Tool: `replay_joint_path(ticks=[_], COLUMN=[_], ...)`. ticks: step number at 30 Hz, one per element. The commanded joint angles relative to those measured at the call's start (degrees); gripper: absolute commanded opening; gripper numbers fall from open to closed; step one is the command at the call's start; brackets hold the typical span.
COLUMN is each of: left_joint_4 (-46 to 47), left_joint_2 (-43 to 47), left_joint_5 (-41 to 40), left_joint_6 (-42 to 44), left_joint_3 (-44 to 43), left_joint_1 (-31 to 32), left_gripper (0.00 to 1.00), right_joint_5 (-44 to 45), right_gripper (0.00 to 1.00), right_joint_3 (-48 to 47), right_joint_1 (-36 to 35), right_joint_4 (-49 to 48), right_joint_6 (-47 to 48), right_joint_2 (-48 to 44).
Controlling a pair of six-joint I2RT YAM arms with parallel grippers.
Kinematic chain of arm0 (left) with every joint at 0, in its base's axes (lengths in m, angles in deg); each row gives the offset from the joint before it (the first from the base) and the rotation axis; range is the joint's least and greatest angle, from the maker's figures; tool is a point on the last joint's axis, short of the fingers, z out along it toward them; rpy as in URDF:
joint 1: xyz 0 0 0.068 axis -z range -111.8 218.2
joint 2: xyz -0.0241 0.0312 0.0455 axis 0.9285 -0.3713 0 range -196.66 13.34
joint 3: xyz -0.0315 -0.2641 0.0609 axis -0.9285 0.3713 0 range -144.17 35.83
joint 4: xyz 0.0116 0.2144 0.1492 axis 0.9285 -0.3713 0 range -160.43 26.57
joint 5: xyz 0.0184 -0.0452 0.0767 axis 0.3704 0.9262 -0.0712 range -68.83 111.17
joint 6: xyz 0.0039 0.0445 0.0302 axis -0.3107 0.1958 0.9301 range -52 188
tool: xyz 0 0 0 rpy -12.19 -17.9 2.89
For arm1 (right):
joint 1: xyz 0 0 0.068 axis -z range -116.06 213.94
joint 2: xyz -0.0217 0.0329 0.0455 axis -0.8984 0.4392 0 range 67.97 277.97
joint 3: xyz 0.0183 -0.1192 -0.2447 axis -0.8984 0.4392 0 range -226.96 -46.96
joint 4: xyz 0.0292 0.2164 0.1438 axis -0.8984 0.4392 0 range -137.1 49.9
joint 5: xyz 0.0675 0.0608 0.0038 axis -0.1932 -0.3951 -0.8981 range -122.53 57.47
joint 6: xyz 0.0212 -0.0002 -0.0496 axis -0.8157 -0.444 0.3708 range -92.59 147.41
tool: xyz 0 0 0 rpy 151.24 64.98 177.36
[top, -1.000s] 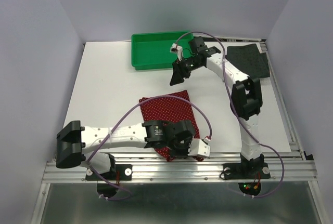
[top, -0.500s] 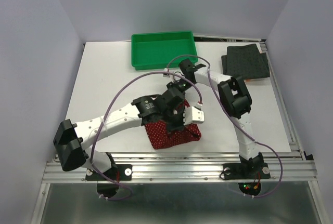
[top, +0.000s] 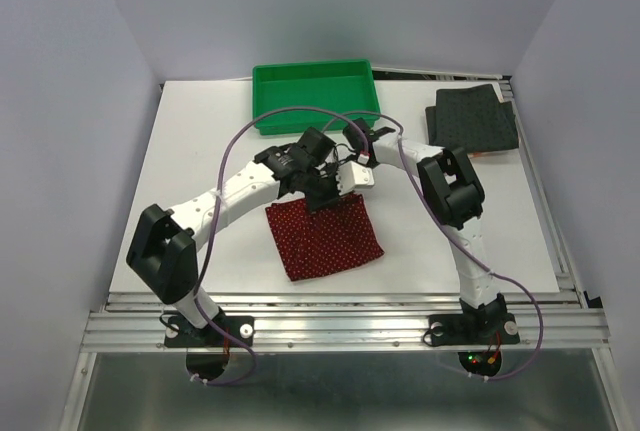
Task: Fold and stack the skirts
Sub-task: Fold the skirt
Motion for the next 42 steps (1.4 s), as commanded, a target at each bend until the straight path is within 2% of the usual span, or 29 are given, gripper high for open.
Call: replay_joint_path(ticks=[1, 16, 18, 20, 23, 27, 35, 42], left_joint_4=[1.71, 12.52, 13.76, 15.52, 17.71, 19.21, 19.21, 19.74], left_joint_2=[-0.37, -4.07, -4.68, -5.12, -5.48, -5.65, -5.13, -5.91], left_joint_5=[-0.96, -5.27, -5.63, -5.63, -6.07, -5.63, -4.66, -4.84], left_joint_6=[2.96, 6.13, 6.39, 6.3, 6.83, 7.01, 7.09, 7.97], left_joint_3=[-1.97, 3.83, 4.97, 6.11, 7.78, 8.84, 8.93, 9.19], left_joint_1=[-2.93, -6.63, -6.72, -6.9, -7.07, -7.07, -6.98, -6.98], left_gripper=[0.0, 0.0, 0.0, 0.0, 0.0, 0.0, 0.0, 0.0], right_joint_5=[2.82, 2.82, 3.34, 4.31, 11.58, 17.31, 15.13, 14.16], right_gripper=[0.47, 0.49, 0.51, 0.58, 0.64, 0.66, 0.66, 0.68], right_joint_3=[0.96, -3.17, -3.87, -4.31, -6.51, -9.76, -18.11, -20.4], right_joint_1=[-0.43, -0.43, -0.43, -0.43, -0.43, -0.43, 0.71, 3.26], right_joint_4=[1.62, 5.75, 6.1, 6.11, 5.58, 4.26, 3.91, 1.1], right_joint_6=[2.42, 4.09, 4.09, 3.48, 0.32, -5.99, -14.18, -20.07], right_joint_2=[-1.68, 1.3, 1.74, 2.01, 3.06, 4.03, 7.89, 9.92])
